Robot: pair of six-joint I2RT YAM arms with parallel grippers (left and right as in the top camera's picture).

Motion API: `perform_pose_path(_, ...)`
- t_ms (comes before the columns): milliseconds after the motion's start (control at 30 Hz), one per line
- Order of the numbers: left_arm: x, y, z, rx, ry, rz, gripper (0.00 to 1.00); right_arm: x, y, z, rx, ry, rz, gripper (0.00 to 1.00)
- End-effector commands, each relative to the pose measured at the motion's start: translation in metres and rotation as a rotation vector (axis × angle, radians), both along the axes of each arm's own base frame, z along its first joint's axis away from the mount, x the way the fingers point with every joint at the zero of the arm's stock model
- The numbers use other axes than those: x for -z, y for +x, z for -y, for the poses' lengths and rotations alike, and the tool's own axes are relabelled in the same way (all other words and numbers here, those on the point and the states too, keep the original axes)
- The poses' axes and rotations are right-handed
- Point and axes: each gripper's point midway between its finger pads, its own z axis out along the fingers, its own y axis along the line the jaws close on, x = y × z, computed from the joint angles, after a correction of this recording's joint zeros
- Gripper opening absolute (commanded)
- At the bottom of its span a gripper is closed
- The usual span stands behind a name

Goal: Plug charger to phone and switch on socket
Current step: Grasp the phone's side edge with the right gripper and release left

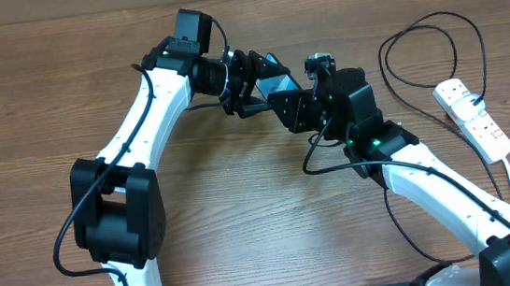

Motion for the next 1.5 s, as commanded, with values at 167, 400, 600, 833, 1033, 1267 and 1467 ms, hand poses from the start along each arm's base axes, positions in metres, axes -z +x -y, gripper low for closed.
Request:
perform_pose_path(167,-0.009,-0.002,0.012,0.022,-0.011,0.019,0.39,0.003,-0.002,-0.002,-0.001,0.006,-0.020,0.18)
perform_pose_path(400,-0.002,0.002,0.010,0.002,0.034,0.034,0.40,0.003,-0.011,-0.011,-0.041,0.071,-0.081,0.08)
perform_pose_path(600,0.001,0.002,0.009,-0.004,0.055,0.034,0.42,0.001,-0.016,-0.016,-0.065,0.104,-0.108,0.04)
perform_pose_path(833,0.004,0.005,0.006,-0.003,0.080,0.065,0.71,0.000,-0.017,-0.017,-0.025,0.166,-0.169,0.04)
perform_pose_path(1033,-0.004,0.022,-0.004,-0.030,0.039,0.112,0.99,0.000,-0.018,-0.018,0.041,0.267,-0.282,0.04)
perform_pose_path(1267,-0.033,0.035,-0.039,0.006,-0.058,0.258,1.00,0.013,-0.026,-0.014,0.145,0.339,-0.461,0.04)
perform_pose_path(1467,-0.049,0.016,-0.116,-0.034,0.170,0.350,1.00,0.022,-0.047,-0.021,0.214,0.463,-0.730,0.04)
